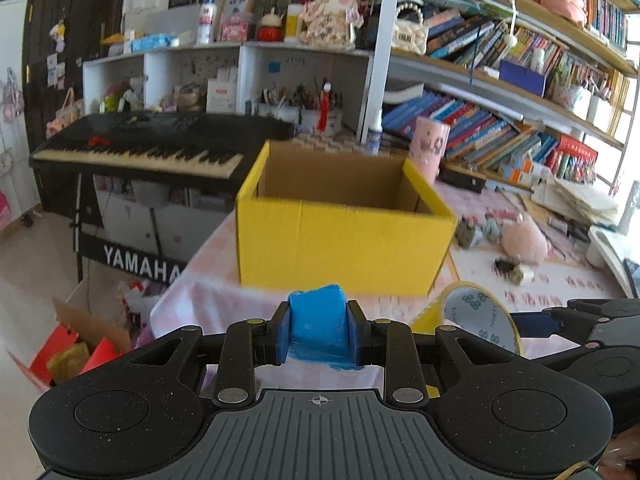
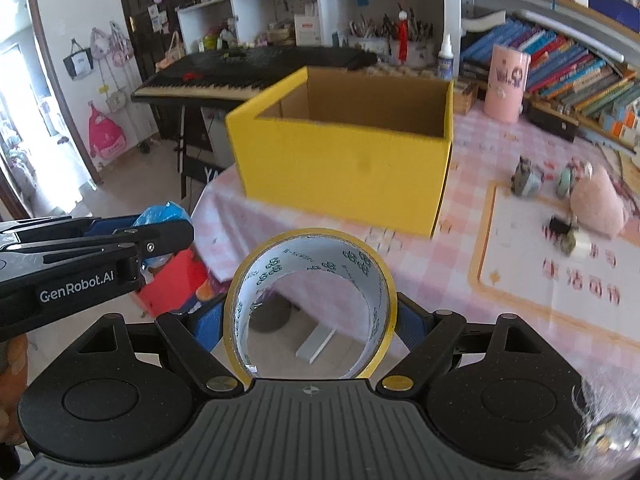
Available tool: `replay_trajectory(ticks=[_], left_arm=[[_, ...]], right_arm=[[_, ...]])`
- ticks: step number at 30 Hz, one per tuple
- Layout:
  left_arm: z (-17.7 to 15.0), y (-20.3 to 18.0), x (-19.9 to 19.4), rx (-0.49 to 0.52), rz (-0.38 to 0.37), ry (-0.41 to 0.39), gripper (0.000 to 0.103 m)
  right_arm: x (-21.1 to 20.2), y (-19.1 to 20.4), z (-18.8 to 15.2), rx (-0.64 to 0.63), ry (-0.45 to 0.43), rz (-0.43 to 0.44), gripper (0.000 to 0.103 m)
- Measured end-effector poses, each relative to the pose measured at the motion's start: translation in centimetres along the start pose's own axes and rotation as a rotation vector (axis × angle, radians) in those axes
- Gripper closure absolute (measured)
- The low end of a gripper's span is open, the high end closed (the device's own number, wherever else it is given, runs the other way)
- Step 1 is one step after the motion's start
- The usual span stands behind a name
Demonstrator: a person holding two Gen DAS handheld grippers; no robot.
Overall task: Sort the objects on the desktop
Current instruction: 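Carry the tape roll and blue block with both tools toward the yellow box, then lower both tools into the yellow box and open them to release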
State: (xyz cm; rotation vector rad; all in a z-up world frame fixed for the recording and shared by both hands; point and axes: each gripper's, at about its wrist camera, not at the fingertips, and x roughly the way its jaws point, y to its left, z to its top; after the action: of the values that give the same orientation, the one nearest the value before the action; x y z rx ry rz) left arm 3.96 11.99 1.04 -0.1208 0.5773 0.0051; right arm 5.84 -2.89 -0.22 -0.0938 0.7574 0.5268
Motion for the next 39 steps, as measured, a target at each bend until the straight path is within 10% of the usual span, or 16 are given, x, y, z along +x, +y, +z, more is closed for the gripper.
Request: replay_trajectory(ticks=[20, 39], left_arm=[[10.4, -1.6, 8.9, -0.003, 0.077, -0.125, 0.077], [11.7, -0.9, 22.5, 0.008, 0.087, 0.107, 0.077]], right_arm=[[5.5, -6.7, 12.8, -0.136, -0.202, 0.034, 0.02], [20.1, -10.4, 19.5, -0.555, 0.021, 0.076, 0.02]])
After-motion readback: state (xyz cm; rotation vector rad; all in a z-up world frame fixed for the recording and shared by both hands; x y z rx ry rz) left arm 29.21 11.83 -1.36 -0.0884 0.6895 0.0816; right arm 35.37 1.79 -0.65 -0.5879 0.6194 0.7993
